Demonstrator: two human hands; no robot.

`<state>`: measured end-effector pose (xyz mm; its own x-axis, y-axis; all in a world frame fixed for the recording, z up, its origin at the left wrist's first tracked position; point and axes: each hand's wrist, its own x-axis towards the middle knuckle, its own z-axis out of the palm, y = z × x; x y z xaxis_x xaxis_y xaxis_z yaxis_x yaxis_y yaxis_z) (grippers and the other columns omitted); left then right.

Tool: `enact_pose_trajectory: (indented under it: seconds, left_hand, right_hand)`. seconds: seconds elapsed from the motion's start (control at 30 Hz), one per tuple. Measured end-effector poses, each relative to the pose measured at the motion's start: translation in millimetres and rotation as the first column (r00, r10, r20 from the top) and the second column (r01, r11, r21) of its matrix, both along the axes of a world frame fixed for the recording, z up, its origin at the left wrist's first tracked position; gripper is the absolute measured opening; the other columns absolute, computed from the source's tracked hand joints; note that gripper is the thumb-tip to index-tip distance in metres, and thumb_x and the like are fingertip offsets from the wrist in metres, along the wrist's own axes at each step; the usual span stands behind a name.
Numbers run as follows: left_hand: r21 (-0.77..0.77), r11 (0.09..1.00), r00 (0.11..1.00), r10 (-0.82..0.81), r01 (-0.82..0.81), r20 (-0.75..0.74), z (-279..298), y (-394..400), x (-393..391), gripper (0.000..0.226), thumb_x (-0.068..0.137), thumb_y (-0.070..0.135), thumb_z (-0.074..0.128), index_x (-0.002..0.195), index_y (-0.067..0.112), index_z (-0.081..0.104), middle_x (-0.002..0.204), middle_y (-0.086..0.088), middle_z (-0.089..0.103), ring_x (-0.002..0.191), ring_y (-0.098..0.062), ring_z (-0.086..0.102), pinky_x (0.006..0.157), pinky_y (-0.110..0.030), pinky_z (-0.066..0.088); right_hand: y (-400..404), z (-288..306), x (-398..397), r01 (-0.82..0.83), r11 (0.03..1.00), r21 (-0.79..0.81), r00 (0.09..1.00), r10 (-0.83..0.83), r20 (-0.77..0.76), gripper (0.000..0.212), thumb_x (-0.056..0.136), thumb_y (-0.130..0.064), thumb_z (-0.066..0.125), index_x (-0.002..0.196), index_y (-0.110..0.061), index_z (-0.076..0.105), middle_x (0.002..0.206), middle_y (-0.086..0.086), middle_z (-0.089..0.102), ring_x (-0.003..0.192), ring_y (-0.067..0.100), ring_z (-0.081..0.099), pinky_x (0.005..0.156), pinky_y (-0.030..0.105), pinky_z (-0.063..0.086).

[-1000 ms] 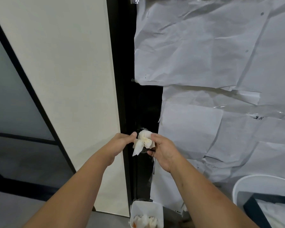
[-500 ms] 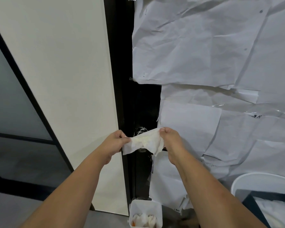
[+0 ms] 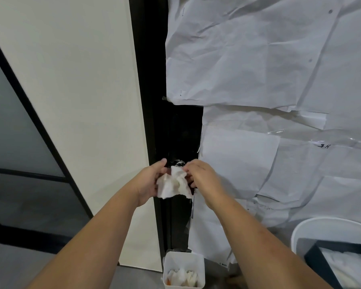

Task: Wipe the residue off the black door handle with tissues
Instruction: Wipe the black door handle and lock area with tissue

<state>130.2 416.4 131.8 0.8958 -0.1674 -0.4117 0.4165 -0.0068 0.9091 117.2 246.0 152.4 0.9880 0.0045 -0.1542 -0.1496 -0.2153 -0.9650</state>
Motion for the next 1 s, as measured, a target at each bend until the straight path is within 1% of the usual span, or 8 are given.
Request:
enact_pose_trajectory:
  seconds: [0.1,0.23,0.37,0.53,0.67,0.77,0.9,1.0]
  left_hand:
    - [-0.038,0.998,0.998,-0.058,0.059,0.014,-0.8,0.6,-0.8,0.062,0.093,0.06,0.047,0.113,0.006,0.069,0.111,-0.013,0.072,0.105,-0.028,0.069,0.091,-0.043,0.055]
    - [-0.012,1.0,0.994,0.02,-0.019,0.103,-5.4,1.1,-3.3,0.021,0.093,0.003,0.057,0.112,0.008,0.067,0.121,-0.023,0.064,0.096,-0.03,0.067,0.089,-0.045,0.055]
    - [-0.096,0.994,0.99,0.066,-0.055,0.121,-6.1,1.2,-5.9,0.04,0.089,-0.012,0.049,0.119,0.013,0.056,0.12,-0.018,0.062,0.093,-0.03,0.062,0.077,-0.042,0.055]
    - [-0.179,0.984,0.984,0.045,-0.014,0.171,-3.9,-3.8,-7.8,0.038,0.092,-0.012,0.044,0.118,0.015,0.052,0.103,-0.011,0.064,0.086,-0.026,0.062,0.067,-0.038,0.052]
    - [0.093,0.988,0.967,0.094,-0.119,0.236,-14.6,-6.9,-2.9,0.027,0.092,-0.007,0.047,0.098,0.012,0.064,0.107,-0.018,0.064,0.086,-0.027,0.06,0.07,-0.039,0.051]
    - [0.274,0.947,0.951,0.08,-0.166,0.299,-21.2,-12.1,-1.0,0.028,0.092,0.001,0.052,0.087,0.019,0.073,0.103,-0.005,0.068,0.094,-0.022,0.063,0.079,-0.033,0.054]
    - [0.55,0.738,0.814,-0.002,-0.391,0.581,-22.5,-23.3,-0.4,0.019,0.089,0.012,0.059,0.09,0.02,0.077,0.091,0.009,0.062,0.074,-0.001,0.055,0.064,-0.005,0.037]
    - [0.633,0.677,0.816,-0.081,-0.377,0.572,-27.6,-29.4,1.8,0.019,0.086,0.025,0.065,0.075,0.014,0.075,0.071,-0.003,0.066,0.061,-0.009,0.057,0.057,-0.02,0.044]
  right_hand:
    - [7.6,12.7,-2.3,-0.121,0.983,-0.137,0.981,0.097,-0.171,0.011,0.083,-0.003,0.057,0.087,-0.003,0.067,0.086,0.013,0.066,0.08,0.023,0.062,0.072,0.028,0.051]
    - [0.5,-2.9,-3.8,-0.012,0.981,-0.194,1.0,0.006,-0.031,0.034,0.076,0.007,0.048,0.065,-0.017,0.07,0.093,0.005,0.072,0.088,0.024,0.065,0.082,0.034,0.055]
    - [-11.4,-16.6,-3.5,0.043,0.953,-0.3,0.995,-0.014,0.096,0.032,0.079,0.003,0.047,0.089,-0.021,0.065,0.093,-0.001,0.065,0.083,0.017,0.061,0.074,0.032,0.055]
    - [-12.4,-23.0,-3.9,-0.072,0.987,-0.143,0.997,0.076,0.027,0.02,0.084,-0.007,0.057,0.095,-0.022,0.05,0.087,0.001,0.055,0.075,0.013,0.051,0.062,0.025,0.046]
    - [-12.8,-25.8,0.3,-0.047,0.98,-0.191,0.995,0.063,0.081,0.021,0.084,-0.002,0.05,0.09,-0.022,0.05,0.079,-0.004,0.05,0.072,0.012,0.047,0.063,0.024,0.04]
    - [-10.5,-27.8,6.0,-0.015,0.952,-0.305,0.992,0.053,0.116,0.024,0.082,-0.001,0.046,0.091,-0.02,0.056,0.076,-0.006,0.053,0.071,0.011,0.051,0.058,0.019,0.038]
    - [-5.7,-33.4,14.6,0.038,0.875,-0.482,0.982,0.057,0.181,0.028,0.085,-0.002,0.045,0.096,-0.019,0.063,0.084,-0.006,0.06,0.076,0.01,0.054,0.053,0.011,0.033]
    - [-4.9,-35.8,17.4,0.06,0.848,-0.526,0.979,0.054,0.197,0.03,0.085,-0.001,0.043,0.096,-0.021,0.062,0.087,-0.003,0.064,0.07,0.008,0.054,0.049,0.011,0.033]
